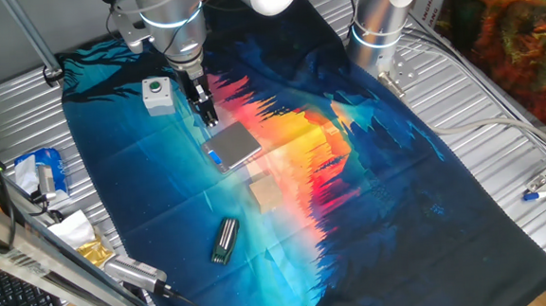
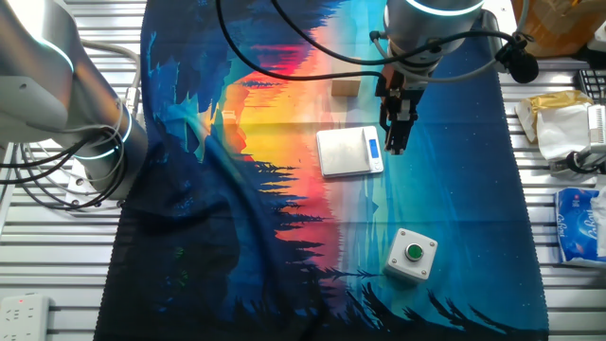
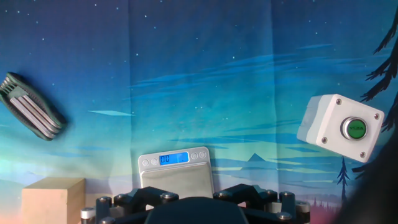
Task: Place the block on the scale
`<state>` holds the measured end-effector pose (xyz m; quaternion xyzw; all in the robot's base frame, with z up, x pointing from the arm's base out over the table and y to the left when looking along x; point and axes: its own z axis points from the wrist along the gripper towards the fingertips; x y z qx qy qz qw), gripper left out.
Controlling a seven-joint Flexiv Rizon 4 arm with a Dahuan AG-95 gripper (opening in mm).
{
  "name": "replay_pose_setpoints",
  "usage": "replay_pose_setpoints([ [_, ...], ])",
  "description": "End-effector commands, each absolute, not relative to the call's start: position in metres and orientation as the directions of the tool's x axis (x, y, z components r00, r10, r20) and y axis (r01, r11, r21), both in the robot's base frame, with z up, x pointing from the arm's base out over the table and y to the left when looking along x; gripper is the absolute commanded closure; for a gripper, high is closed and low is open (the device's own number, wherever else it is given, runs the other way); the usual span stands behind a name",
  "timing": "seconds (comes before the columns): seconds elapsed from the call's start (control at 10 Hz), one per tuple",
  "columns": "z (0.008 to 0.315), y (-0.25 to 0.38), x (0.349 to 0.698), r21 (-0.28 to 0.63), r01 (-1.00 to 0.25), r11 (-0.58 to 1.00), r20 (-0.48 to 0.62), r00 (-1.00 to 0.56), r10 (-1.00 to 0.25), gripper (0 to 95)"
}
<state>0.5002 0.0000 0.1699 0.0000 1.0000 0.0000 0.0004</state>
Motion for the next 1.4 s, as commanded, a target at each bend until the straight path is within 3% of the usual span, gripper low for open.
replay_pose_setpoints([
  [0.1,0.1700,0.0000,0.5000,-0.115,-0.062,0.991,-0.030,-0.997,-0.066,95.0],
  [0.3,0.1703,0.0001,0.5000,-0.051,-0.001,0.999,-0.033,-0.999,-0.002,95.0],
  [0.6,0.1704,0.0001,0.5001,-0.132,-0.020,0.991,-0.042,-0.999,-0.026,95.0],
  [1.4,0.1754,0.0015,0.5010,-0.170,-0.093,0.981,-0.040,-0.994,-0.101,95.0],
])
